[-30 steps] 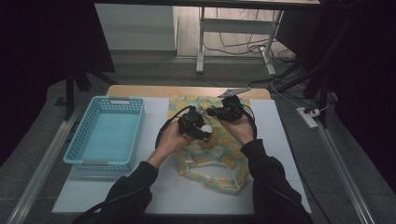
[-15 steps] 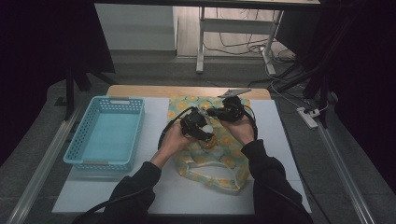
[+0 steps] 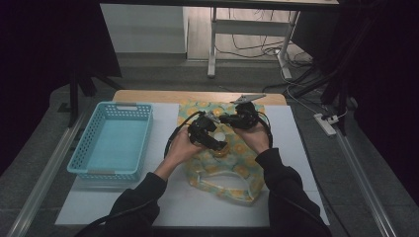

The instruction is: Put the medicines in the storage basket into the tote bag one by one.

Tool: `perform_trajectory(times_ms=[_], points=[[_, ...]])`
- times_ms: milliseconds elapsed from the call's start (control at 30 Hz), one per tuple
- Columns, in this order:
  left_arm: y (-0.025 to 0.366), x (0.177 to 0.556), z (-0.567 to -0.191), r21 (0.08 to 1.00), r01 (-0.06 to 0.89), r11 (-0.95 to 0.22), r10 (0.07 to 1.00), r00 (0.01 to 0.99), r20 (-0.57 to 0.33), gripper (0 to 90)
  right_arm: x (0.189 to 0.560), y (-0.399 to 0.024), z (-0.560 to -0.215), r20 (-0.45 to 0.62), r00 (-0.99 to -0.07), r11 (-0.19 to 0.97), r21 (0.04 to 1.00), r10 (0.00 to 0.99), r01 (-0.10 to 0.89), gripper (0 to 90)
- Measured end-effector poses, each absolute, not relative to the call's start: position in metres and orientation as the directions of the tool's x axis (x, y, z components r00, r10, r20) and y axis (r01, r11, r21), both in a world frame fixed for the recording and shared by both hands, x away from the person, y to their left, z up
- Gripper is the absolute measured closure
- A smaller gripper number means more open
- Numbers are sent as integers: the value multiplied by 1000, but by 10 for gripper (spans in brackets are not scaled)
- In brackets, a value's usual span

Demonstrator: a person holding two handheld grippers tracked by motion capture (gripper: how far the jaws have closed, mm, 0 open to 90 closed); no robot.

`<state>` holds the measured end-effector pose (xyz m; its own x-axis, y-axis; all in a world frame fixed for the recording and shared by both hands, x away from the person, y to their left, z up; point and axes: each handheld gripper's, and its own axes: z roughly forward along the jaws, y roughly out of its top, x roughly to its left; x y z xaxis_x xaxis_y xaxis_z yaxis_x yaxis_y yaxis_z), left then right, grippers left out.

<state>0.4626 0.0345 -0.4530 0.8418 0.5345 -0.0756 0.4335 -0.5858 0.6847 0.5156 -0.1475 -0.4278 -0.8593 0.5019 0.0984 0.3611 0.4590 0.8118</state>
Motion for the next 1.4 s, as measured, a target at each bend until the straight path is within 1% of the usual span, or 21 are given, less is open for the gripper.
perform_trajectory(times_ms=[233, 300, 500, 600, 833, 1067, 1400], points=[[40, 455, -450, 704, 447, -552, 533, 839, -115, 112, 515, -149, -428, 97, -860, 459, 812, 502, 360, 900], [43, 452, -450, 709, 456, -538, 516, 843, -151, 77, 515, -149, -428, 98, -859, 459, 812, 503, 361, 900], [51, 443, -453, 728, 459, -510, 487, 851, -196, 9, 514, -151, -427, 96, -859, 459, 812, 502, 359, 900], [54, 437, -453, 733, 445, -514, 480, 858, -185, 5, 514, -151, -428, 100, -858, 458, 812, 503, 363, 900], [60, 427, -454, 735, 440, -516, 437, 873, -216, 20, 513, -150, -428, 95, -860, 460, 812, 502, 359, 900], [62, 413, -459, 735, 412, -538, 440, 881, -172, 0, 512, -150, -429, 94, -861, 460, 813, 500, 356, 900], [63, 402, -466, 744, 403, -534, 433, 885, -168, 0, 511, -150, -431, 97, -862, 465, 809, 498, 360, 900]])
